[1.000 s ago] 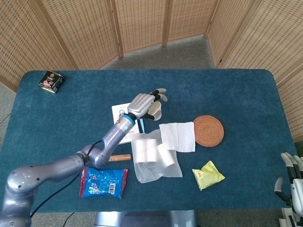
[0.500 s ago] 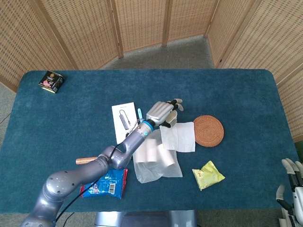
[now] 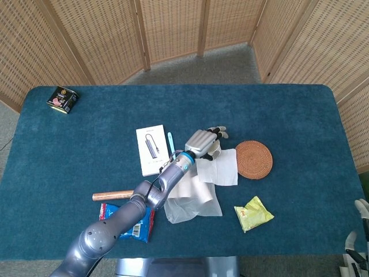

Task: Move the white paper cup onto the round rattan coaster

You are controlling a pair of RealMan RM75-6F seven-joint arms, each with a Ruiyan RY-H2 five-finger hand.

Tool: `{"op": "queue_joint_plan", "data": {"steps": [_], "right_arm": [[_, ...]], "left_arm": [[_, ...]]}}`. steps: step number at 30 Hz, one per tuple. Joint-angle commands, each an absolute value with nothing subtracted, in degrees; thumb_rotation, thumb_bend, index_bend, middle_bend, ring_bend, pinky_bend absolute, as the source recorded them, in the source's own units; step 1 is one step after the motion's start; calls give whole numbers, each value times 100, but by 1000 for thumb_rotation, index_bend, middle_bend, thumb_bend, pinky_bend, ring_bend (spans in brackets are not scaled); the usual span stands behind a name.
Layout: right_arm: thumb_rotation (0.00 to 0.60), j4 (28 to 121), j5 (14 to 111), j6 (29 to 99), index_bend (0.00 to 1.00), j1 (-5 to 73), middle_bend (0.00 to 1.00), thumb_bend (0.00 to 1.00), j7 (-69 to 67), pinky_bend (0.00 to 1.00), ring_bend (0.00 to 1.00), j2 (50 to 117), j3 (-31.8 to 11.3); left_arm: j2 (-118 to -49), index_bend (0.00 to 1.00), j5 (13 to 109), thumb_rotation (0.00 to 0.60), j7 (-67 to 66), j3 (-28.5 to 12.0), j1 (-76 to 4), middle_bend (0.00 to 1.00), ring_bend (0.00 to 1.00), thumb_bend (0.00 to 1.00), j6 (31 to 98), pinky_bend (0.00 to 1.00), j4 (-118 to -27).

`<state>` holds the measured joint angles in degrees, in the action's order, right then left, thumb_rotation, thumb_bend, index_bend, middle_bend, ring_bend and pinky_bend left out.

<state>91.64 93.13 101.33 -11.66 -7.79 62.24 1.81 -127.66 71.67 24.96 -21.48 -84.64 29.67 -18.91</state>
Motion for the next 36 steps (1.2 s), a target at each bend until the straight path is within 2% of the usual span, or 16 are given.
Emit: {"op": "queue_joint_plan", "data": {"steps": [1,4,8,14,20,23,31,34,36], "right_arm": [[512,9159,9315,10148,30,-1187,0,749,-797,0,0,6228,188],[514,9159,9353,10172,31,-1207,0,748,-798,0,0,6230,198],[514,9139,9376,10234,31,-1254,0,749,-816,0,0,6255,202],[513,9111,9322,10214,25,-1256,0,748,-887,0,0,6254,159],[513,9181,9272,10062,22,-1129,0,748,-883,0,0,6107,61],[513,9210,9199,9970,17,-1045,0,747,-882,0,0,6044,-23],[518,9304,8988,9477,0,-617,0,747,-867,0,0,5873,-308],[536,9376,8968,9169,0,-356,0,745,-802,0,0,5811,-411],[575,9460,8959,8891,0,-134,0,709,-707,0,0,5754,-478]], "left_arm": [[-12843,45,7237,600,2672,-2095,-8586,10,9,474,2814,200,-1743],[-12875,2,7228,600,2797,-2123,-8672,0,0,474,2762,110,-1644],[-12877,0,7232,600,2891,-2136,-8789,0,0,474,2678,10,-1557],[-12636,0,7399,600,3093,-2021,-8745,0,0,473,2912,0,-1832],[-11975,0,7696,600,3248,-1792,-8278,0,0,474,3632,0,-2784],[-11411,0,7809,600,3102,-1682,-7944,0,0,474,3985,0,-3576],[-9132,0,7611,600,1811,-1429,-6688,0,0,474,4685,0,-6889],[-8319,0,7451,600,1340,-1348,-6165,0,0,474,5088,0,-8036],[-7775,0,7388,600,1074,-1256,-5795,0,0,474,5387,0,-8727]]}}
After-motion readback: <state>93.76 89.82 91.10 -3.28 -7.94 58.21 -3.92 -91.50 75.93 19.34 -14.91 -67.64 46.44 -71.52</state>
